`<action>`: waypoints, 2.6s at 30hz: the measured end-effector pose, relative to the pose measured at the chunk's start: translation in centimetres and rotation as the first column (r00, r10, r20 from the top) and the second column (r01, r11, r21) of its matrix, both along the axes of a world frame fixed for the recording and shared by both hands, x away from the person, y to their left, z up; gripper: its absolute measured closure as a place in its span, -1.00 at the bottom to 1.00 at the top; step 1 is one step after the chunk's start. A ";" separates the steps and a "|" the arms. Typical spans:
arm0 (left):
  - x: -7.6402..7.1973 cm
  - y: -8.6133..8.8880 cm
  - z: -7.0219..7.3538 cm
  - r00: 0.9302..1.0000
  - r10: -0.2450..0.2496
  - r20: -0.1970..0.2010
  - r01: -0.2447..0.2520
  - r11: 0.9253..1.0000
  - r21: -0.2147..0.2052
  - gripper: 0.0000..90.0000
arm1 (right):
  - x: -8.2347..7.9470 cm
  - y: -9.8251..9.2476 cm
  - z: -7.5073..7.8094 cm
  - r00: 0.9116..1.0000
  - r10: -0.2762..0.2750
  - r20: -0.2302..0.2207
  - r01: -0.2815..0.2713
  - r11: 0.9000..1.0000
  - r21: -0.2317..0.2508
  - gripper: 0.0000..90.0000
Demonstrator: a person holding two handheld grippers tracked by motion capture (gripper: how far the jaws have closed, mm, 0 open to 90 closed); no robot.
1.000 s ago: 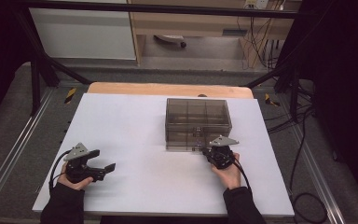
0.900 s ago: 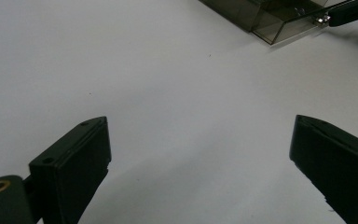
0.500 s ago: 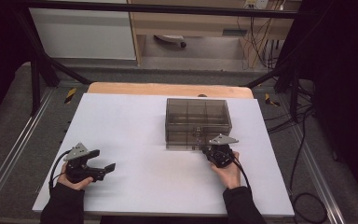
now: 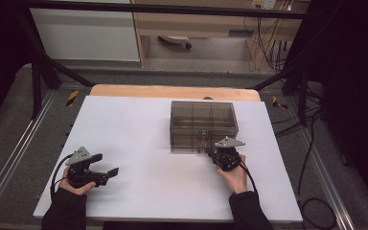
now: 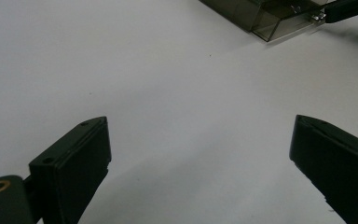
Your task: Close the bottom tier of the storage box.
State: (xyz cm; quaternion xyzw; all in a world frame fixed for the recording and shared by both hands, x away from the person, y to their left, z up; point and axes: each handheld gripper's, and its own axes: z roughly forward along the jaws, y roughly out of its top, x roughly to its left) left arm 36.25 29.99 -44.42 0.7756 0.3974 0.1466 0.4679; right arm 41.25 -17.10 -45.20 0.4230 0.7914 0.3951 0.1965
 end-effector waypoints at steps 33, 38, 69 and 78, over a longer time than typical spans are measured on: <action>0.0 0.0 0.0 1.000 0.000 0.000 0.000 1.000 0.000 -0.90 | 0.8 0.0 -0.1 1.000 -0.009 -0.004 0.009 1.000 0.003 1.00; 0.0 0.0 0.0 1.000 0.000 0.000 0.000 1.000 -0.001 -0.90 | 1.0 0.0 -0.1 1.000 -0.011 -0.004 0.011 1.000 0.002 1.00; 0.0 0.0 0.0 1.000 0.001 0.000 -0.001 1.000 -0.001 -0.90 | 2.0 0.1 -0.2 1.000 -0.026 0.005 0.026 1.000 0.000 1.00; 0.0 0.0 0.0 1.000 0.001 0.000 -0.001 1.000 0.000 -0.90 | 2.3 0.2 -0.3 1.000 -0.028 0.013 0.028 1.000 -0.005 1.00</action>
